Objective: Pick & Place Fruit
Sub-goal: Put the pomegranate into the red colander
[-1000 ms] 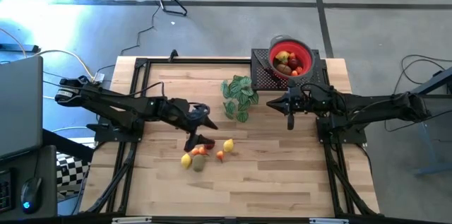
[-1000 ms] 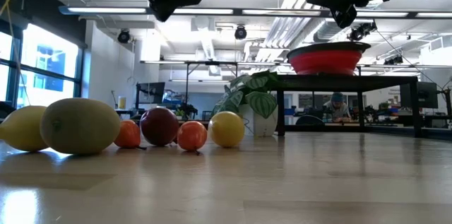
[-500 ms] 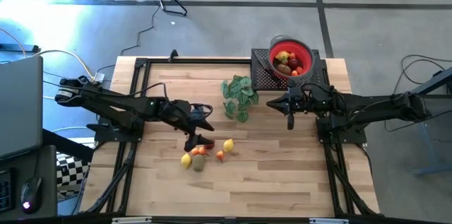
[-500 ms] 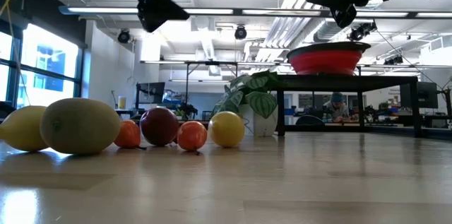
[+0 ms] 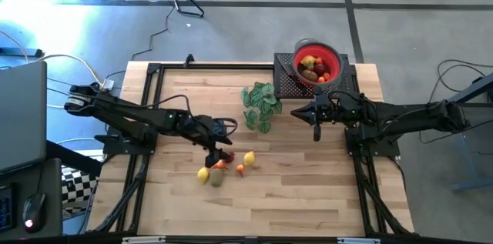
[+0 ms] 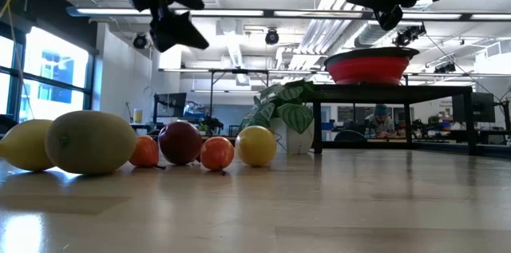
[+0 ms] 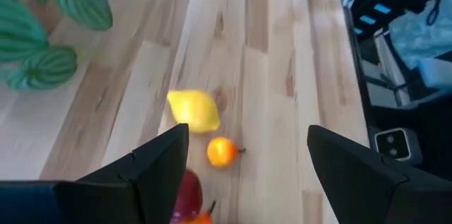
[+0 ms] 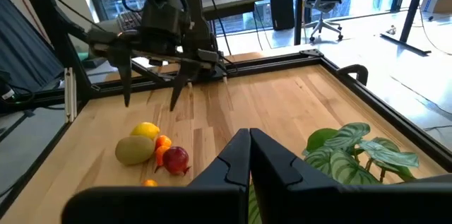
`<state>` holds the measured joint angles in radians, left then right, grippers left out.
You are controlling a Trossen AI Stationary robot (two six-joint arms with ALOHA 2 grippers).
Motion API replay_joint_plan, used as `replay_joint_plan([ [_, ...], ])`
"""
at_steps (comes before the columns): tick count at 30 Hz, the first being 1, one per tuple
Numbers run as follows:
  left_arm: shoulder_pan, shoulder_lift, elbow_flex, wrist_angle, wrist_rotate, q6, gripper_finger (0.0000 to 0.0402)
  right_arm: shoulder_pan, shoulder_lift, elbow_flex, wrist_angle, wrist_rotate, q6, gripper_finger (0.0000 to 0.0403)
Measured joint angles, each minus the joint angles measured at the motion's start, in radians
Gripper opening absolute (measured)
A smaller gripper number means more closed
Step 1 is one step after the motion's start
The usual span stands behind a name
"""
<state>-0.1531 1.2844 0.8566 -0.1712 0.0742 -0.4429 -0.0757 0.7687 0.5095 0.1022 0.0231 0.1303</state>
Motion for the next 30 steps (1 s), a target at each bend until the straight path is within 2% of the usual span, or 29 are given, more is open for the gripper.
replay_joint_plan([
  [20,-0.031,0.08,-0.003,-0.031,-0.007,-0.044,0.0285,0.0,0.0,0.0,0.006,0.0,-0.004,0.0002],
  [30,-0.031,0.178,-0.001,-0.032,-0.014,-0.055,0.0285,0.0,0.0,0.0,0.006,0.0,-0.004,0.0002],
])
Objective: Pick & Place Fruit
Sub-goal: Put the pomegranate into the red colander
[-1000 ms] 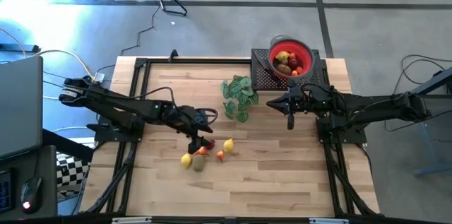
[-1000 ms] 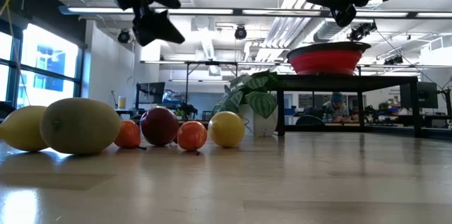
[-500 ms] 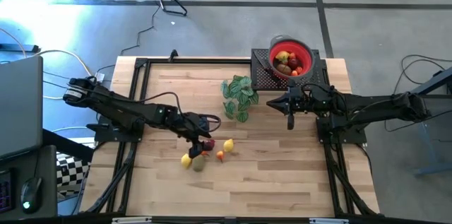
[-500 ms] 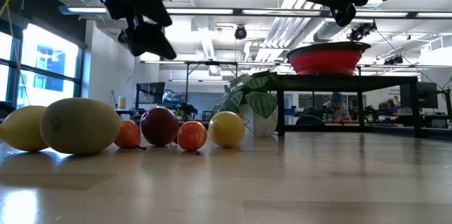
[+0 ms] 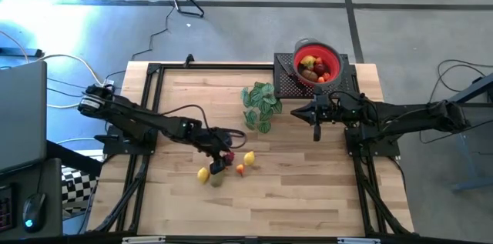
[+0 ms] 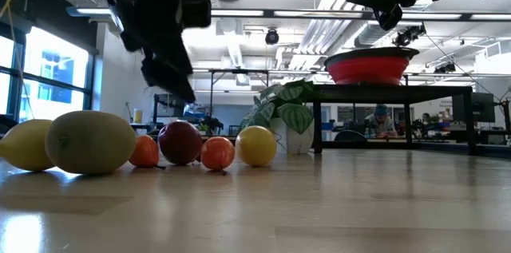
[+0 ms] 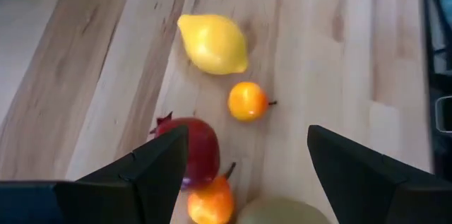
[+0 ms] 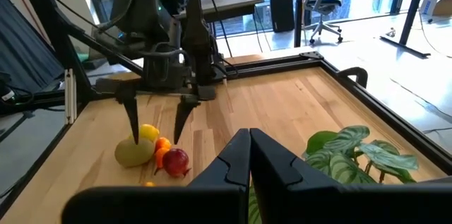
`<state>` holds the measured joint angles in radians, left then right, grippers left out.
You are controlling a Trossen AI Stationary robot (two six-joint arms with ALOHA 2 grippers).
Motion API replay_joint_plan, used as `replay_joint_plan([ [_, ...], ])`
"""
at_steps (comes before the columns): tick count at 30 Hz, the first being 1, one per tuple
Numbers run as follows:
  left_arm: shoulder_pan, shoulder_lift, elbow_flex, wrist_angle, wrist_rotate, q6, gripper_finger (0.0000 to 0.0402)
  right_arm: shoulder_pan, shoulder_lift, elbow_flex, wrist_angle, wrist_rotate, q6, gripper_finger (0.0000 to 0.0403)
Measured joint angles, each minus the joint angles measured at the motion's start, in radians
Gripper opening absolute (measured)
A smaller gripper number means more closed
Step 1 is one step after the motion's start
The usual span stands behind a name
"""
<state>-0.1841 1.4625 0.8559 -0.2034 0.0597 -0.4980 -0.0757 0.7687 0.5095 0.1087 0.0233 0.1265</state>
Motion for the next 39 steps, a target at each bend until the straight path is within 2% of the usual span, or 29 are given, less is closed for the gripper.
replay_joint_plan([
  [6,0.0,0.046,-0.001,-0.044,-0.023,-0.005,0.0285,0.0,0.0,0.0,0.0,0.0,0.001,0.0002],
  [19,0.0,0.148,-0.001,-0.025,-0.029,-0.005,0.0285,0.0,0.0,0.0,-0.007,0.0,0.001,0.0002],
  [39,0.0,0.214,0.0,0.041,-0.092,-0.006,0.0285,0.0,0.0,0.0,-0.017,0.0,0.0,0.0002],
])
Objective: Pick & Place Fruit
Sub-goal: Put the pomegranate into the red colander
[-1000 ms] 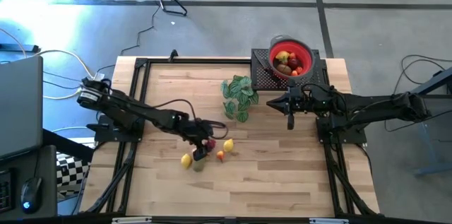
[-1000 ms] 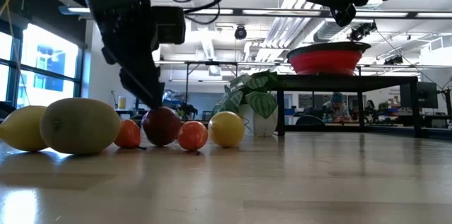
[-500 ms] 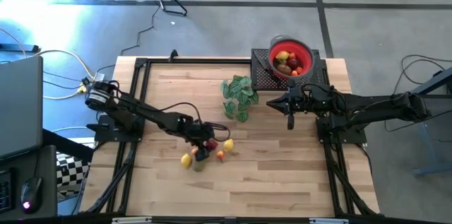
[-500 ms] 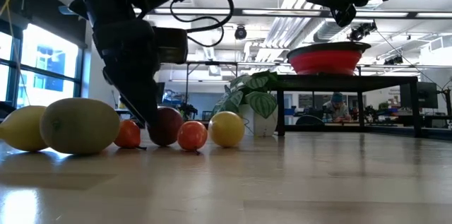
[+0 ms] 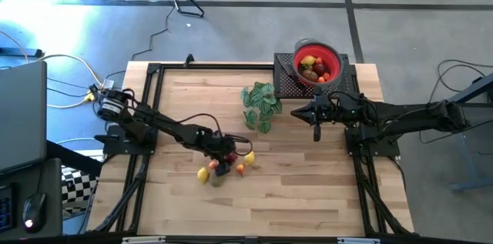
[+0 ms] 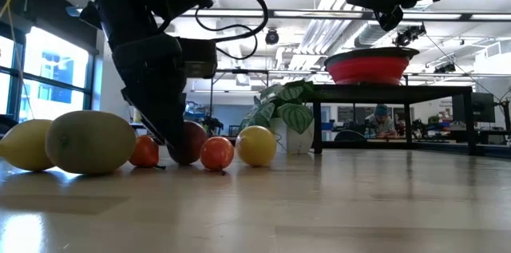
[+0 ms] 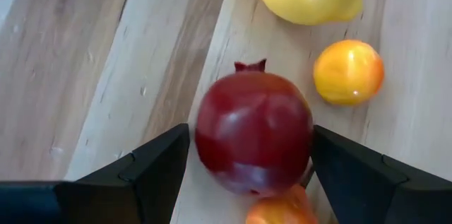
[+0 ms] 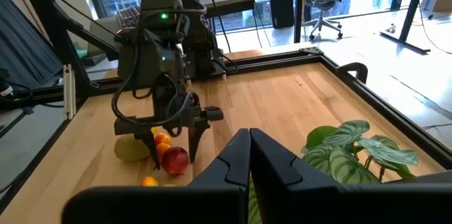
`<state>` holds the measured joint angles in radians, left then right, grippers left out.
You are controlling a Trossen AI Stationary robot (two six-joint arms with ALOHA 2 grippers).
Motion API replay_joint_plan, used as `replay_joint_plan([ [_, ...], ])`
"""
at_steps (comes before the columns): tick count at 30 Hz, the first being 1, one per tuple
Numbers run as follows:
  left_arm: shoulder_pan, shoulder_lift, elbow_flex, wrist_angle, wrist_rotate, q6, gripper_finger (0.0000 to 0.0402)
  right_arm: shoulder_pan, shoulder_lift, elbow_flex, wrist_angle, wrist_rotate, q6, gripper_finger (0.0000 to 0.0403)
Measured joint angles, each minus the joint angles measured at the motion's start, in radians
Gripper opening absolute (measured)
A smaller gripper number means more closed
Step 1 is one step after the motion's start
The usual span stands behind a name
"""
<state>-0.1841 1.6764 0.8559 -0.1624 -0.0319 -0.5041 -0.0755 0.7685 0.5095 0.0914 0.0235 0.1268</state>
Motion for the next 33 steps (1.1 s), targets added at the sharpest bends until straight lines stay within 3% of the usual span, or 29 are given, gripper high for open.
replay_joint_plan([
  [9,0.0,0.008,0.0,0.014,-0.05,0.002,0.0285,0.0,0.0,0.0,-0.009,0.0,0.0,0.0002],
  [33,0.001,0.008,0.0,0.013,-0.049,0.001,0.0285,0.0,0.0,0.0,-0.01,0.0,0.0,0.0002],
])
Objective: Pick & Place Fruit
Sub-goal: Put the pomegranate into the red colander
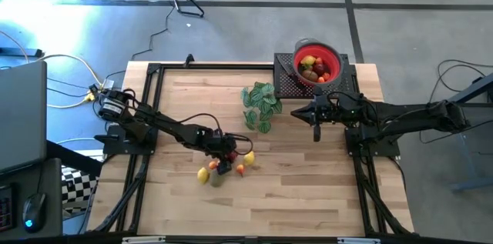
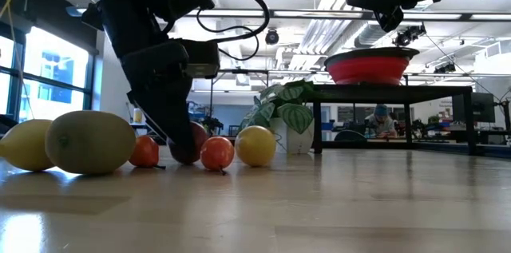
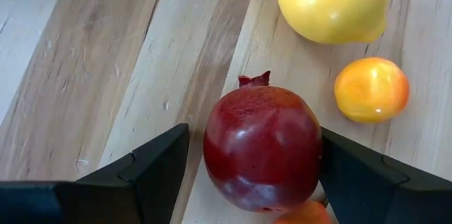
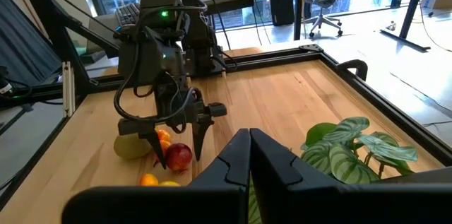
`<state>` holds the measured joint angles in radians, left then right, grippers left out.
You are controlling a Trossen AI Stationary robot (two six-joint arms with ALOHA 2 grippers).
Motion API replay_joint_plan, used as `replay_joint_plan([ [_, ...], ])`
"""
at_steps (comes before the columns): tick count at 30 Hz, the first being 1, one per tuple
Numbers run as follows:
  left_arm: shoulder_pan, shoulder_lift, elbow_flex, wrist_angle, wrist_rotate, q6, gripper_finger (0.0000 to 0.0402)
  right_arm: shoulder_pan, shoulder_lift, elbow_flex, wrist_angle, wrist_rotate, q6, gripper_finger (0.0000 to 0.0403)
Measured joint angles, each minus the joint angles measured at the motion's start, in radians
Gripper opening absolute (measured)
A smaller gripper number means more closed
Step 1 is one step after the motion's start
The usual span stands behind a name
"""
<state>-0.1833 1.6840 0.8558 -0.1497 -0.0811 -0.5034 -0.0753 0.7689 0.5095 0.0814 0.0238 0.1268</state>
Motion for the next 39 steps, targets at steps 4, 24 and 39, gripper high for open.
replay_joint_plan([
  [4,0.0,0.0,0.0,0.0,0.0,0.0,0.0285,0.0,0.0,0.0,0.0,0.0,0.0,0.0002],
  [24,0.0,0.0,-0.002,0.012,-0.007,-0.002,0.0285,0.0,0.0,0.0,-0.003,0.0,0.0,0.0002],
  [39,0.0,0.0,-0.002,0.028,-0.008,-0.003,0.0285,0.0,0.0,0.0,-0.005,0.0,0.0,0.0002],
])
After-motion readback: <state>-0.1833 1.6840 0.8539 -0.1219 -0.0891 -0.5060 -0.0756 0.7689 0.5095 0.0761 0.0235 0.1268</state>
